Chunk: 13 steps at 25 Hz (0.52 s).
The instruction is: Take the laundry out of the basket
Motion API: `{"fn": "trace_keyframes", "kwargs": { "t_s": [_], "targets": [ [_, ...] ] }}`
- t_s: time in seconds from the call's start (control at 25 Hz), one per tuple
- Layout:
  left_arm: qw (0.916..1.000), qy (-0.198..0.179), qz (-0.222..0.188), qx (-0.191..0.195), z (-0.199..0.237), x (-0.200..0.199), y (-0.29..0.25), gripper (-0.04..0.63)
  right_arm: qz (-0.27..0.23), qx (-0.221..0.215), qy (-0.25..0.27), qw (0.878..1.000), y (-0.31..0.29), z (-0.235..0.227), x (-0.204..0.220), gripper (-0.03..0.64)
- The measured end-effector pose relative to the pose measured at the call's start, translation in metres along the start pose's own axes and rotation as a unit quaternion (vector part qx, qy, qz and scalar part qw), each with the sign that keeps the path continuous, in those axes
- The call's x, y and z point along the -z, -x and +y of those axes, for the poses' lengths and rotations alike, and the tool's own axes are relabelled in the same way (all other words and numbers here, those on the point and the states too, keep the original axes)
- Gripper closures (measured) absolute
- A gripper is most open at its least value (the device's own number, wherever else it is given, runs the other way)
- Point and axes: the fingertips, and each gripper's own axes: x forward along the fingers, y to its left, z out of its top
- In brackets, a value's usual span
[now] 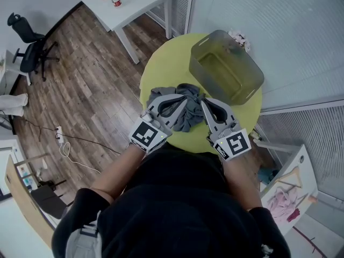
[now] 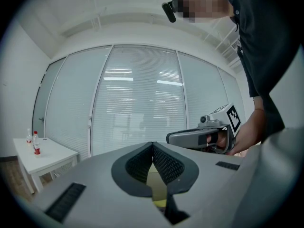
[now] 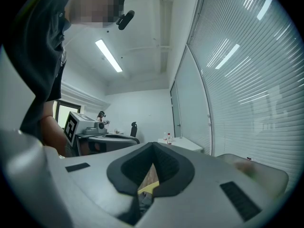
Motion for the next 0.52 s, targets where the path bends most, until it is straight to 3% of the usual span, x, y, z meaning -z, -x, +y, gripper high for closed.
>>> {"fn": "trace_keyframes", "kwargs": {
  "t_s": [0.52],
  "targets": [
    [1.0,0.004,0.002,0.007,-0.002,0.009,0.001,0.584,0.008,0.004,0.0,1.0,0.002,0.001,0.003,0.594]
  ]
}}
